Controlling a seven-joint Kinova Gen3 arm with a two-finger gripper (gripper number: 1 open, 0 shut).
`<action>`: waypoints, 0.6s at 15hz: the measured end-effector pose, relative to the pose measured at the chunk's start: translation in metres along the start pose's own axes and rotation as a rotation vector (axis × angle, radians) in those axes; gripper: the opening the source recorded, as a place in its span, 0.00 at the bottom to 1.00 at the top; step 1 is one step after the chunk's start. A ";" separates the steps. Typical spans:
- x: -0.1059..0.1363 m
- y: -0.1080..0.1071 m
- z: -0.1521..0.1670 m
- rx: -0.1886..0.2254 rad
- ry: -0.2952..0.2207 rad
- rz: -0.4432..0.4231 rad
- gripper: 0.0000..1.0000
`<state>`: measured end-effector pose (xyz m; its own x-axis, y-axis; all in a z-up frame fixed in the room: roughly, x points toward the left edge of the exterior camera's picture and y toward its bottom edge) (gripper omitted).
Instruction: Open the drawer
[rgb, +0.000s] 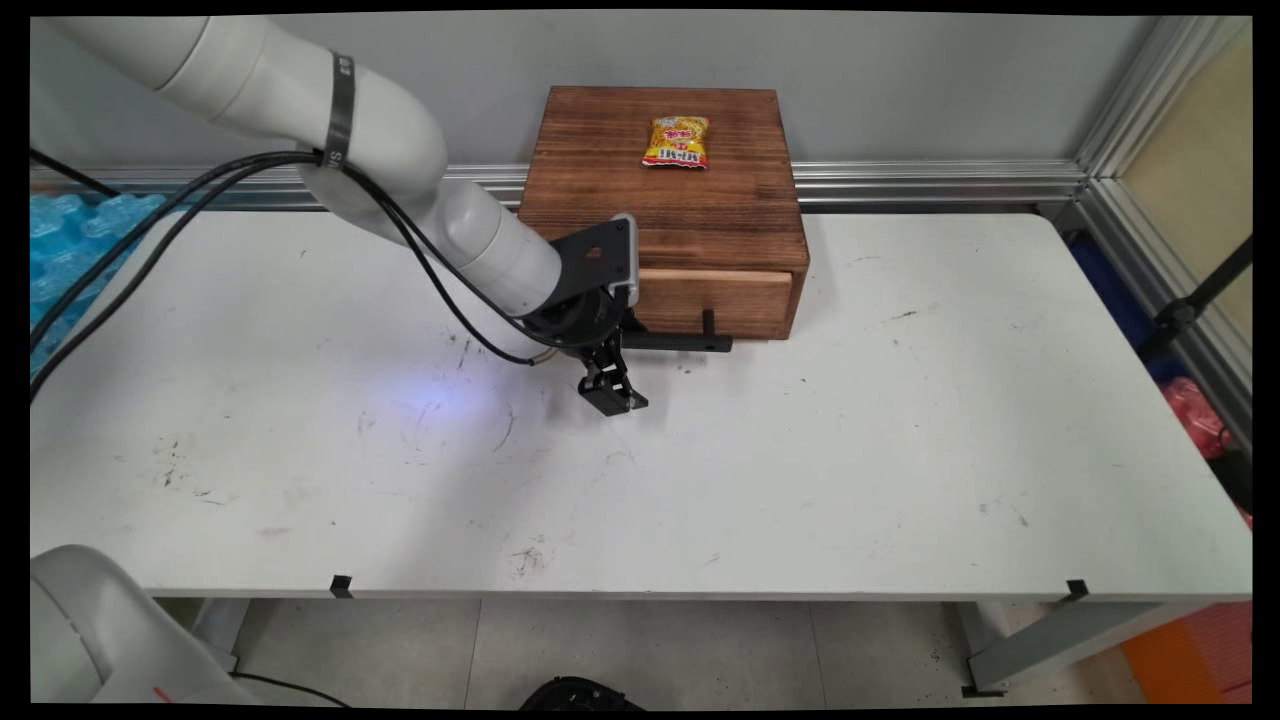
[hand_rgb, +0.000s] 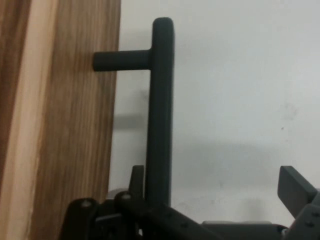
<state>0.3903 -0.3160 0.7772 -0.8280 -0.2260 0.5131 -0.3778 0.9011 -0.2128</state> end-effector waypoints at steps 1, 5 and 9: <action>0.001 0.002 0.000 -0.004 0.001 -0.001 1.00; 0.003 0.011 -0.002 -0.019 0.001 -0.005 1.00; 0.005 0.022 -0.004 -0.036 0.002 -0.009 1.00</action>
<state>0.3801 -0.2957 0.7786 -0.8238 -0.2336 0.5165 -0.3704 0.9116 -0.1783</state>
